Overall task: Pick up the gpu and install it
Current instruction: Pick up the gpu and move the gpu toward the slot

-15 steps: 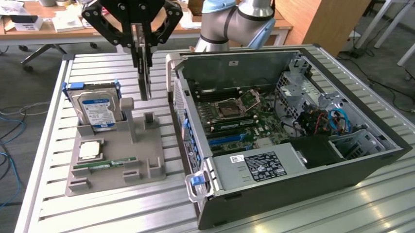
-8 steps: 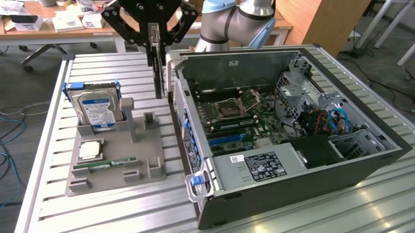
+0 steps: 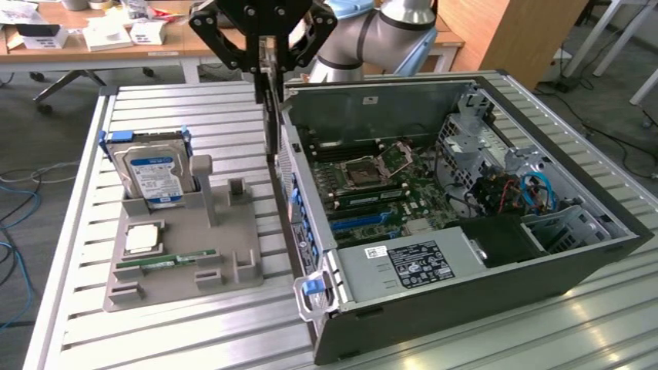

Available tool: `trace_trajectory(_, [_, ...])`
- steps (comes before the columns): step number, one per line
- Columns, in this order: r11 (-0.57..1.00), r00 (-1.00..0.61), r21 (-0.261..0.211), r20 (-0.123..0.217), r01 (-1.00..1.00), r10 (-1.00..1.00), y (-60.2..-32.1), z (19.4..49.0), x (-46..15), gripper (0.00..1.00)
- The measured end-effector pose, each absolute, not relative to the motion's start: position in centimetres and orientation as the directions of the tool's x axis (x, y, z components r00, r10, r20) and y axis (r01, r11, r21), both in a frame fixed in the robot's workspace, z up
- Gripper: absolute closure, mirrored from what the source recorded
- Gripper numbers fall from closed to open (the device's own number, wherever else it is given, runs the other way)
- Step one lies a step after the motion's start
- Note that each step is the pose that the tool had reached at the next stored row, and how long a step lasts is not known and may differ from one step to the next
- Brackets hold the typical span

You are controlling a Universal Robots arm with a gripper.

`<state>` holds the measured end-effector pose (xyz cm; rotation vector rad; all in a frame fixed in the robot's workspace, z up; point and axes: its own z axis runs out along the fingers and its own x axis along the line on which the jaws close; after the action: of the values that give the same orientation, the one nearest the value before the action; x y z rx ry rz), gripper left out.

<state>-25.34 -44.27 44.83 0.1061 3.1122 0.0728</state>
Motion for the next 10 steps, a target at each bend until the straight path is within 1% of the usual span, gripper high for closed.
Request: trace_trajectory(10, [0.997, -0.997, 0.048, -0.025, 0.067, 0.069, -44.3, 44.8, -23.0, 0.74])
